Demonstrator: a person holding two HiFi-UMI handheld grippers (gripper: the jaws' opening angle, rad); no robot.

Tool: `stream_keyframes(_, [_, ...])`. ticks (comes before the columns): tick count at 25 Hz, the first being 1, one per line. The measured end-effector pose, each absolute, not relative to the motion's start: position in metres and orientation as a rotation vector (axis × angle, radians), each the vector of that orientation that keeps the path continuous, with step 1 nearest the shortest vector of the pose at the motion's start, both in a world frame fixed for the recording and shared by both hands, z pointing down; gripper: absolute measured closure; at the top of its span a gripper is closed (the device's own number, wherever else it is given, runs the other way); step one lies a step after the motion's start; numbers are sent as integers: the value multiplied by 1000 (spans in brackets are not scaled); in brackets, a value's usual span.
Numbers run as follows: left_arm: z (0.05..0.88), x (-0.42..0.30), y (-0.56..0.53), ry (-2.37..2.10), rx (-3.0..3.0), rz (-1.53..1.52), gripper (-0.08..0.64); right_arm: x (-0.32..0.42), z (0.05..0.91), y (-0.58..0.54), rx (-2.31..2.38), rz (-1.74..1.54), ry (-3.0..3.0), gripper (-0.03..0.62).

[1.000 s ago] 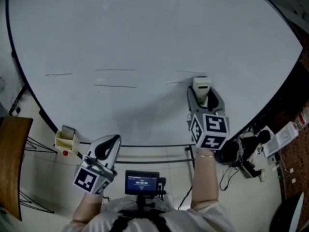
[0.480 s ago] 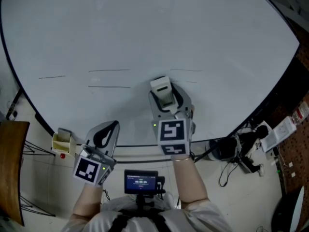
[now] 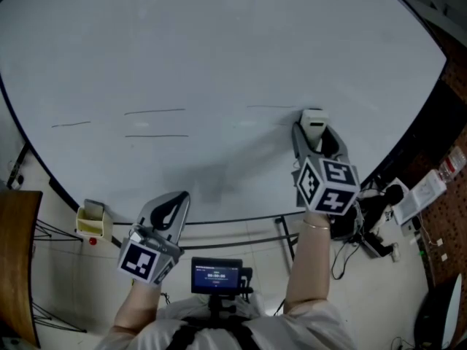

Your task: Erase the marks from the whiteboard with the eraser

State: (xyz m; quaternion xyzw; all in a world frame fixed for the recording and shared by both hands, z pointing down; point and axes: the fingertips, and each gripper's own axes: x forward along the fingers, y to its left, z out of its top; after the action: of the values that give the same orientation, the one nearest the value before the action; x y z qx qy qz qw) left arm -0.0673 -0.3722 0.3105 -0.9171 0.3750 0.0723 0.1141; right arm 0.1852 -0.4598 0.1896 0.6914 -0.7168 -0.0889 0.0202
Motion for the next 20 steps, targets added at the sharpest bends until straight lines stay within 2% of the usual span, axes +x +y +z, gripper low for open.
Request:
stream_keyframes(6, [310, -79, -369, 1121, -2681, 238, 554, 114, 166, -457, 2049, -479, -2187, 342])
stream_keyframes(13, [315, -93, -371, 1158, -2682, 257, 554, -25, 219, -449, 1637, -643, -2243, 341])
stream_keyframes(18, [317, -107, -369, 1176, -2681, 261, 554, -35, 220, -412, 1565, -773, -2418, 339])
stream_keyframes(20, [315, -114, -369, 1181, -2671, 277, 554, -21, 218, -400, 1636, -705, -2505, 339])
